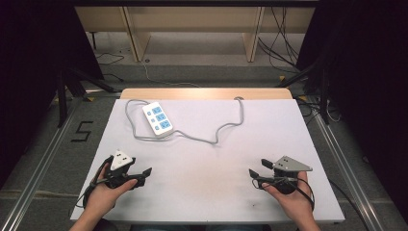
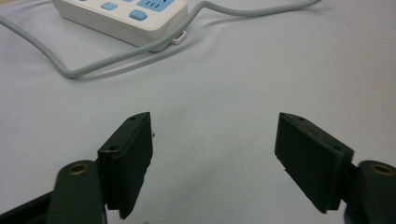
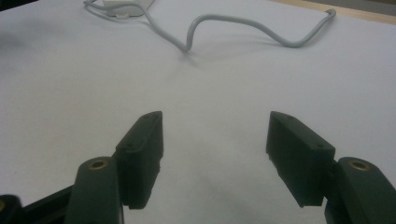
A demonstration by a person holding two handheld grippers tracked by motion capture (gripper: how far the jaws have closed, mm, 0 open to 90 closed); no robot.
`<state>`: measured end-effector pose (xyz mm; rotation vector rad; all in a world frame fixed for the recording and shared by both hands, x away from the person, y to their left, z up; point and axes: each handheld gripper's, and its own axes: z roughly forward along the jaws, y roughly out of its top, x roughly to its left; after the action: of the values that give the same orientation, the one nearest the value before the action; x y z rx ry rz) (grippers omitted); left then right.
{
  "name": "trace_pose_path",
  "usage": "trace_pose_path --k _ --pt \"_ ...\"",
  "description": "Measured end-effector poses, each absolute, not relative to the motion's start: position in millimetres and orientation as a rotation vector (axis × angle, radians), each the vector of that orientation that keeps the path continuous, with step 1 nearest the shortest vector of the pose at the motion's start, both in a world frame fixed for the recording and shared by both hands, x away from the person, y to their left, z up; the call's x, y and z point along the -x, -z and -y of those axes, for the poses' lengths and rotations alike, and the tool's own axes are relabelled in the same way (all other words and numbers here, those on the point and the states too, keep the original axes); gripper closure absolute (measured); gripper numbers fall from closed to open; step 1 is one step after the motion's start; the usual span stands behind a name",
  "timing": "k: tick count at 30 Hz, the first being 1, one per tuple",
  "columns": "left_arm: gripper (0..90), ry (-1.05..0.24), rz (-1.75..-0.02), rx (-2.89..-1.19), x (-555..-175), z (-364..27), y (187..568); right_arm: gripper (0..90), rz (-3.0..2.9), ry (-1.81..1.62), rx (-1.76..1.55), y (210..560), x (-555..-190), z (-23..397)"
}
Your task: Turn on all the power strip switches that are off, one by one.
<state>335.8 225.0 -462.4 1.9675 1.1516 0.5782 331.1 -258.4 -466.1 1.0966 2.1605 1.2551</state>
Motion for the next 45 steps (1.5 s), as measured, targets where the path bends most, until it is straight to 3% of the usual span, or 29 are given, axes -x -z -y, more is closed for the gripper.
trace_pose_path --k 1,2,3,4,6,7,8,11,28,45 --pt "31.9 -0.586 -1.157 -1.966 -335.9 -224.7 462.4 37.5 -2.161 -1.253 -1.101 466.1 -330.8 258.4" --pt "39.4 -0.597 -1.159 -1.976 -335.9 -224.9 462.2 37.5 -2.161 -1.254 -1.098 466.3 -330.6 258.6" --pt "39.4 -0.612 -1.163 -1.974 -335.8 -224.7 462.0 37.5 -2.161 -1.254 -1.098 466.3 -330.6 258.6" --pt "51.5 -0.634 -1.166 -1.971 -335.5 -225.0 461.5 37.5 -2.159 -1.252 -1.1 466.0 -330.4 258.9" --pt "65.9 -0.659 -1.17 -1.966 -334.6 -226.0 459.1 37.6 -2.157 -1.251 -1.102 465.8 -330.3 259.2" --pt "65.9 -0.666 -1.173 -1.965 -334.0 -226.5 457.7 37.6 -2.157 -1.251 -1.102 465.8 -330.3 259.2" --pt "78.0 -0.675 -1.172 -1.967 -333.5 -227.2 456.4 37.5 -2.158 -1.251 -1.102 465.9 -330.2 258.9" --pt "89.1 -0.679 -1.165 -1.962 -332.5 -227.3 454.5 37.5 -2.158 -1.252 -1.101 466.0 -330.3 258.4" --pt "89.3 -0.612 -1.144 -2.018 -353.1 -222.0 449.7 37.5 -2.168 -1.245 -1.105 467.5 -330.5 257.0" --pt "89.3 -0.623 -1.185 -2.019 -385.3 -223.9 447.7 37.4 -2.179 -1.228 -1.118 470.4 -331.4 256.6"
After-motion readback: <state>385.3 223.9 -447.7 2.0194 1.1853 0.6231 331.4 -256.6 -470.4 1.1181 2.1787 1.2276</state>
